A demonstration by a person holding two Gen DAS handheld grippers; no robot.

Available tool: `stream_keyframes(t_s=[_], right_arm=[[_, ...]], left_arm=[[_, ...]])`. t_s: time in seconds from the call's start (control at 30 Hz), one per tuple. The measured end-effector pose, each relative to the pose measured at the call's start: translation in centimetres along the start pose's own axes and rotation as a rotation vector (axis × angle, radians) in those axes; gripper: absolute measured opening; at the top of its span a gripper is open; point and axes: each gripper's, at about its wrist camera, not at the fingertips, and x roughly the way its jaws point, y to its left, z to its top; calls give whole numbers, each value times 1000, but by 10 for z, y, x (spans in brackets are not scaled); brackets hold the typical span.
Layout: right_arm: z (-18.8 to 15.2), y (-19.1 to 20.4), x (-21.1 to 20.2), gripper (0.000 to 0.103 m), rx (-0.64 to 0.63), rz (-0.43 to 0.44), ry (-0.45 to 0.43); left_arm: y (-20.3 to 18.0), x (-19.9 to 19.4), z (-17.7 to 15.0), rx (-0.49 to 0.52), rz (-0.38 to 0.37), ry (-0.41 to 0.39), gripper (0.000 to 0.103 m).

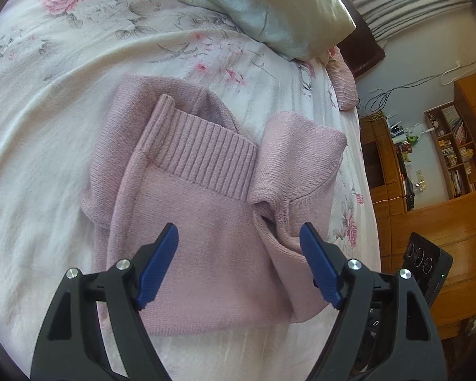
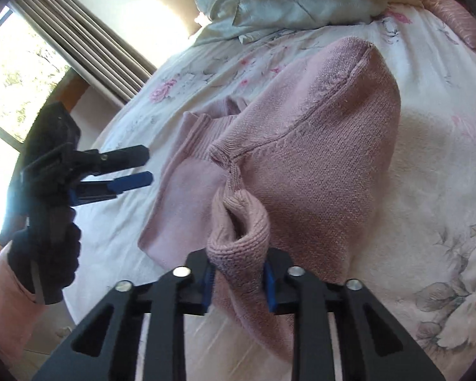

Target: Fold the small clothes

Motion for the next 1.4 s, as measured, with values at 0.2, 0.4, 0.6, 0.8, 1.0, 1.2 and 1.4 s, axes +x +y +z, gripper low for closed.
stream_keyframes(t_s=[0.2,0.4,0.6,0.8,1.0,1.2,1.4], right_arm=[[-12,6,-39,14,-54,41,-62],[-16,5,-55,14,-67,38,-82],[-21,5,-57,14,-73,59,-88],[-26,0,-66,14,-49,86,-107],[-18,13,-67,14,-34,168,-130],[-6,65,-47,14,-111,254,-118],[-2,117,7,14,-201,217,-33]], left_arm=[[0,37,10,-159,-160,27,80],[-19,81,21,-246,-290,57,80],[-39,122,31,-268,-309,144,86],[-64,140,30,-181,-338,194,41],[-83,103,41,-61,-364,117,21],[-70,34,58,73,-309,12,21],[-13,-2,67,109,-185,-38,21]])
